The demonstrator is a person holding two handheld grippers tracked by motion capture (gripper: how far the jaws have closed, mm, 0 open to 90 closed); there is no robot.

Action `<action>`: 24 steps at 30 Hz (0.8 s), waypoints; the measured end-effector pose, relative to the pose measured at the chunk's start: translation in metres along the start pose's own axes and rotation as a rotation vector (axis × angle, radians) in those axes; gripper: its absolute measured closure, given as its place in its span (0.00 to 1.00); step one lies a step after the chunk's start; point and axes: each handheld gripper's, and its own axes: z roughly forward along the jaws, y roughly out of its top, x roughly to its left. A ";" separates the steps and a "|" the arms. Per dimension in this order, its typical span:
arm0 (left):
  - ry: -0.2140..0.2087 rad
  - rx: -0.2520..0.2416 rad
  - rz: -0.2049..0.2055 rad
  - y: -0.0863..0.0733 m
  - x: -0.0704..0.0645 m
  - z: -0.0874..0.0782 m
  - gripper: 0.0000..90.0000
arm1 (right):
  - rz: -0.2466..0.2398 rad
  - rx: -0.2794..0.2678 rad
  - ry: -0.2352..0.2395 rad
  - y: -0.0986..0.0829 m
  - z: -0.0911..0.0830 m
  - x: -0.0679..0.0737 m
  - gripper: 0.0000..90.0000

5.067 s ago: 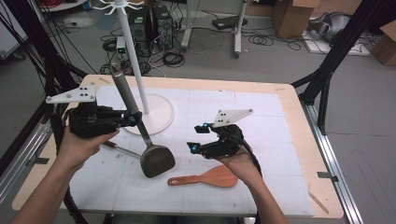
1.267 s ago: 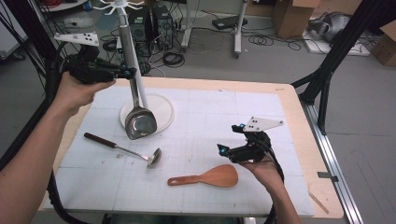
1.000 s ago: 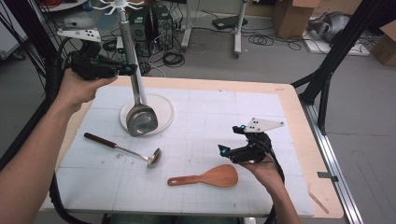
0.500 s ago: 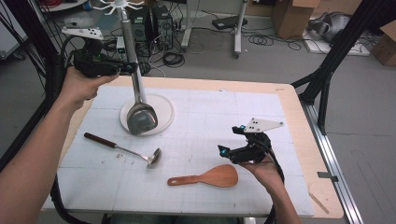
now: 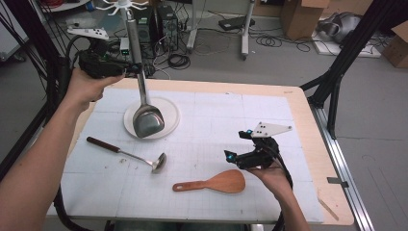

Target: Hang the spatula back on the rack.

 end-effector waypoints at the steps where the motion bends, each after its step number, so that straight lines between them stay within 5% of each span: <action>1: 0.002 -0.001 -0.003 0.000 0.000 0.000 0.97 | -0.002 0.000 0.000 0.000 0.000 0.000 0.11; 24: 0.039 0.008 -0.033 -0.006 0.015 -0.012 0.97 | 0.002 -0.012 0.001 0.000 0.000 0.001 0.11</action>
